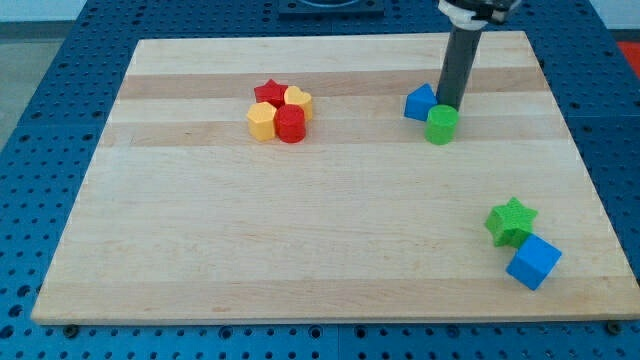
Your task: Keep green circle on left side of green star
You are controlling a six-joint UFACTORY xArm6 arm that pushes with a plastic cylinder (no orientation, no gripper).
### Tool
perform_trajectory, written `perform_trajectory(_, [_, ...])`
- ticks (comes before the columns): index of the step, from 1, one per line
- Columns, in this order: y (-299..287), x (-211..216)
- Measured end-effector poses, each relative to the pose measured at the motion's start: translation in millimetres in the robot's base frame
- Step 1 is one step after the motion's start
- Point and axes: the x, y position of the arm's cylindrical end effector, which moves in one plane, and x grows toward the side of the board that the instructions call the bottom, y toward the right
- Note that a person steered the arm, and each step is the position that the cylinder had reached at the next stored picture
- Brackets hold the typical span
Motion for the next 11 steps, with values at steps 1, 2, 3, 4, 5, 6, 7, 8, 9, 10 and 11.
perform_trajectory(1, [-7, 20])
perform_trajectory(2, [-13, 41])
perform_trajectory(3, [-20, 61])
perform_trajectory(4, [-31, 72])
perform_trajectory(5, [-43, 82])
perform_trajectory(6, [-59, 82])
perform_trajectory(7, [-83, 84])
perform_trajectory(8, [-85, 102])
perform_trajectory(9, [-69, 109])
perform_trajectory(10, [-67, 109])
perform_trajectory(11, [-67, 114])
